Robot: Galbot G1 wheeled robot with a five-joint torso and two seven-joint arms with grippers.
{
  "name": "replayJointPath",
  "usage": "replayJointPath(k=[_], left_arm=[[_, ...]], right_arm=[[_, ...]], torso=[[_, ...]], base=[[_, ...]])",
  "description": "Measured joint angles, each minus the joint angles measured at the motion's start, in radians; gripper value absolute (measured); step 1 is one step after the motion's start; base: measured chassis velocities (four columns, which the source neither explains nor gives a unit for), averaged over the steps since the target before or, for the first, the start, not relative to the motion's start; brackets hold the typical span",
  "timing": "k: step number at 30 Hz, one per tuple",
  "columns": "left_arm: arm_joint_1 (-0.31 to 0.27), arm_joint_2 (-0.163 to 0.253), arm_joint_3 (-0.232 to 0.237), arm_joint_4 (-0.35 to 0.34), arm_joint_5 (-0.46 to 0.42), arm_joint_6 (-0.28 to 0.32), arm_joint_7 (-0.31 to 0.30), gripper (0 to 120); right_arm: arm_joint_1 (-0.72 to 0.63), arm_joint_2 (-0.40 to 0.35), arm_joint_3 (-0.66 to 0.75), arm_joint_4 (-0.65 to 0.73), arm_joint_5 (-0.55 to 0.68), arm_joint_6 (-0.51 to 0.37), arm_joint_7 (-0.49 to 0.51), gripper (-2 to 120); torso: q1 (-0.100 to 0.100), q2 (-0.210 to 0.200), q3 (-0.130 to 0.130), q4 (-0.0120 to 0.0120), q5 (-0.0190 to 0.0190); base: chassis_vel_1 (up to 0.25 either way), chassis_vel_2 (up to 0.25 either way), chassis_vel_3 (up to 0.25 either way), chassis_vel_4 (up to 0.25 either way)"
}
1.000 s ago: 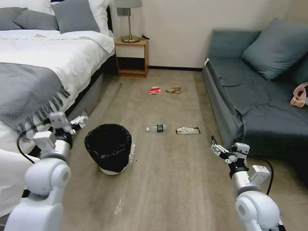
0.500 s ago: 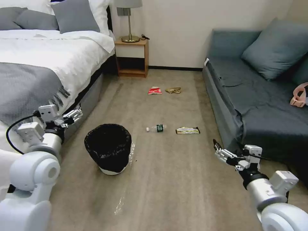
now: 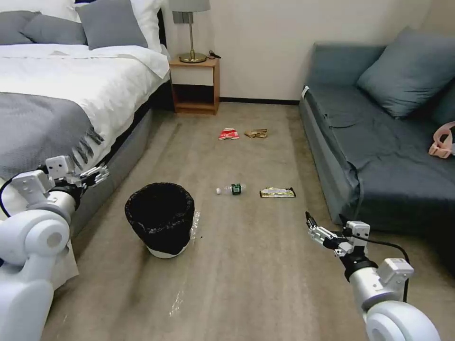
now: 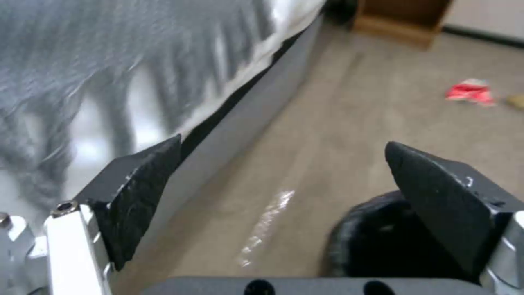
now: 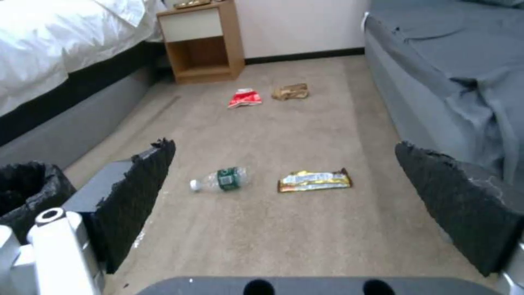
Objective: Pick up the trash bin, then pick up the garbage on the floor and place it into the trash bin.
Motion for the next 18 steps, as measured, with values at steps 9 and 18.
replayJointPath(k=[9, 18], left_arm=[[-0.028, -0.009, 0.018, 0.102, 0.043, -0.015, 0.027, 100], [-0.064, -0.054, 0.084, 0.189, 0.129, -0.045, 0.094, 100]], right_arm=[[-0.016, -0.02, 0.033, 0.004, -0.001, 0.012, -0.009, 100], [-0.028, 0.004, 0.021, -0.009, -0.021, 0.032, -0.017, 100]], torso=[[0.0, 0.0, 0.0, 0.0, 0.0006], [0.0, 0.0, 0.0, -0.0002, 0.0002]], base=[[0.0, 0.0, 0.0, 0.0], [0.0, 0.0, 0.0, 0.0]])
